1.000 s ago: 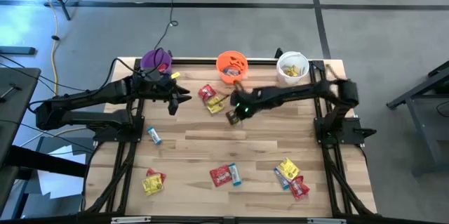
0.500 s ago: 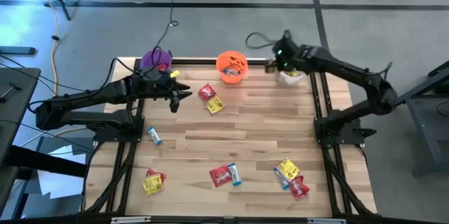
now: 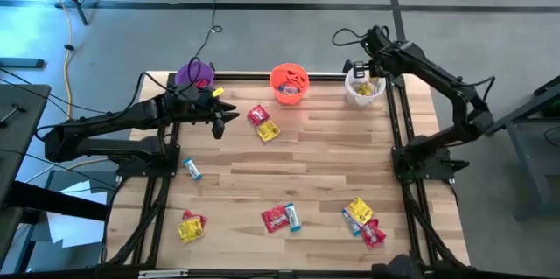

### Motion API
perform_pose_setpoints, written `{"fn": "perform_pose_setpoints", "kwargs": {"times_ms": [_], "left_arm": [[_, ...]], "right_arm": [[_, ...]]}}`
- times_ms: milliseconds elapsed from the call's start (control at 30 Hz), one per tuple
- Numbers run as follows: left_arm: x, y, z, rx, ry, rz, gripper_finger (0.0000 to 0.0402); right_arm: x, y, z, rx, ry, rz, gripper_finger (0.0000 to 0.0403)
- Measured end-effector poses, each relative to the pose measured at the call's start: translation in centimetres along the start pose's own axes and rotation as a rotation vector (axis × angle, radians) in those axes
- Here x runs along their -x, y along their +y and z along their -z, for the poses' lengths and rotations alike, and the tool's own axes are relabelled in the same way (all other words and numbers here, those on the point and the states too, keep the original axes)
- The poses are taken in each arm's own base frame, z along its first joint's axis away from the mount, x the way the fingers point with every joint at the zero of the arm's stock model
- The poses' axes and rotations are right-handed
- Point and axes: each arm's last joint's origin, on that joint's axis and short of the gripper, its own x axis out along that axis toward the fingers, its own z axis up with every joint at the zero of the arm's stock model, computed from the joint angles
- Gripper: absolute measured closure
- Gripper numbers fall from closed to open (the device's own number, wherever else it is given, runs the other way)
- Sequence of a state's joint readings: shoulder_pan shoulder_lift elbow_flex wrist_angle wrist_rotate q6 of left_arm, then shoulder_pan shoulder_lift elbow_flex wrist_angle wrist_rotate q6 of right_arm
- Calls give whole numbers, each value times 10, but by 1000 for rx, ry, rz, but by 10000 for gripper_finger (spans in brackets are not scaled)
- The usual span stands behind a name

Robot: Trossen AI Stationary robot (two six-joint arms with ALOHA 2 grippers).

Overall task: Organize candy in baskets
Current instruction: Put the yellow candy into the white bucket

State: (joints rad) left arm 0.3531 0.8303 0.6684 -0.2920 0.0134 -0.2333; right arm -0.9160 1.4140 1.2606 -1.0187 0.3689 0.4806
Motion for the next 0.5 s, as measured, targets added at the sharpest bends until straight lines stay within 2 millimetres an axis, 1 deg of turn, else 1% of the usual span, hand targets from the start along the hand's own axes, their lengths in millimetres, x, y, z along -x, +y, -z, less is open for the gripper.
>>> {"fn": "perform_pose_setpoints", "kwargs": {"times_ms": [133,233,300,400,433,500], "left_arm": [[0,0,0,-7,-1,-4,273],[0,0,0,-17,-1,-4,273],[0,0,0,-26,-1,-4,273],[0,0,0,-26,1,-4,273],[0,0,0,-27,4,0,273],[0,0,1,-27,11,4,273]], "right_arm": [[-12,-4,-4,-3,43,13,401],[-22,-3,-5,-2,99,-15,384],[-25,-2,-4,-5,121,-26,357],[-24,-1,-3,2,138,-27,306],[-20,-1,-2,12,142,-27,290],[-8,1,-2,35,120,-36,265]]}}
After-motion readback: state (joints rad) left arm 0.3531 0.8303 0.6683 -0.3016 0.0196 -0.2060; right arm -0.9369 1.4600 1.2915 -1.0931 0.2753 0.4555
